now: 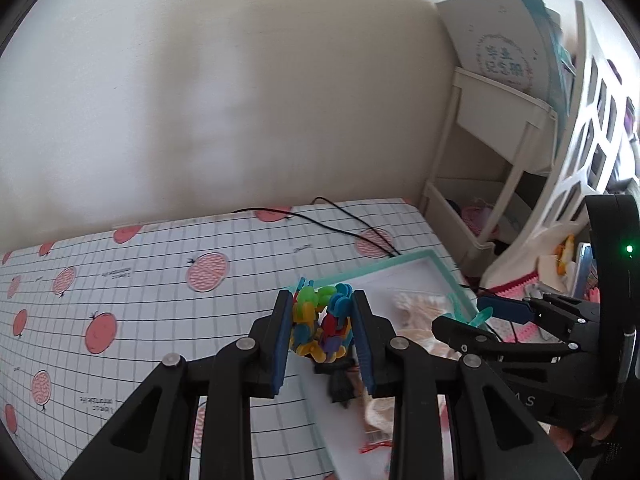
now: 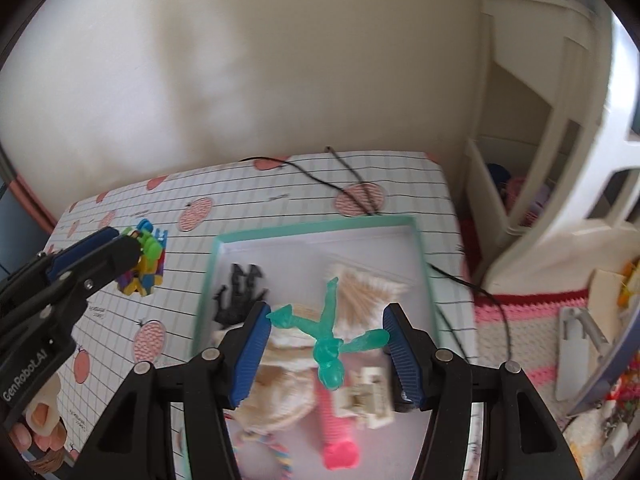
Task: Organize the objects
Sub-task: 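Lift and carry the block toy and green figure over the tray with both tools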
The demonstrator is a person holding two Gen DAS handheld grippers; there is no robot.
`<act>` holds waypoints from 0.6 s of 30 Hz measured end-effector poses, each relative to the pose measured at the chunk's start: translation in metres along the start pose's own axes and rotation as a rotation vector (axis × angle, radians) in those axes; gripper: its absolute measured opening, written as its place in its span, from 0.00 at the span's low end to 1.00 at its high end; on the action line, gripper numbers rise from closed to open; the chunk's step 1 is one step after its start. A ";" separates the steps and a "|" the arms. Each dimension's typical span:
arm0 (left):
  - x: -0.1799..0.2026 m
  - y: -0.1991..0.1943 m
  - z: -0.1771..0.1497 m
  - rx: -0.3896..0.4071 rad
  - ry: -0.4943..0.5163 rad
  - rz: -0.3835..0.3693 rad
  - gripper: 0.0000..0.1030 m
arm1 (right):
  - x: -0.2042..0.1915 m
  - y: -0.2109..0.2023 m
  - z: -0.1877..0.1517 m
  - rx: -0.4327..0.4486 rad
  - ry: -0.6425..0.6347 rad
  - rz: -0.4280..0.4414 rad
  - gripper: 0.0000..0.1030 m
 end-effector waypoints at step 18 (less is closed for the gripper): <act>0.020 0.037 -0.020 -0.039 -0.025 0.016 0.29 | 0.034 0.020 -0.015 -0.034 0.056 -0.046 0.59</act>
Point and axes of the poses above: each gripper's, at about its wrist camera, not at the fingertips, and y roughly the way its jaws point, x to its right, z to its top, the point moved 10 cm from there along y, roughly the way its jaws point, and after that the axes turned 7 degrees about z, right-handed, at the moved point
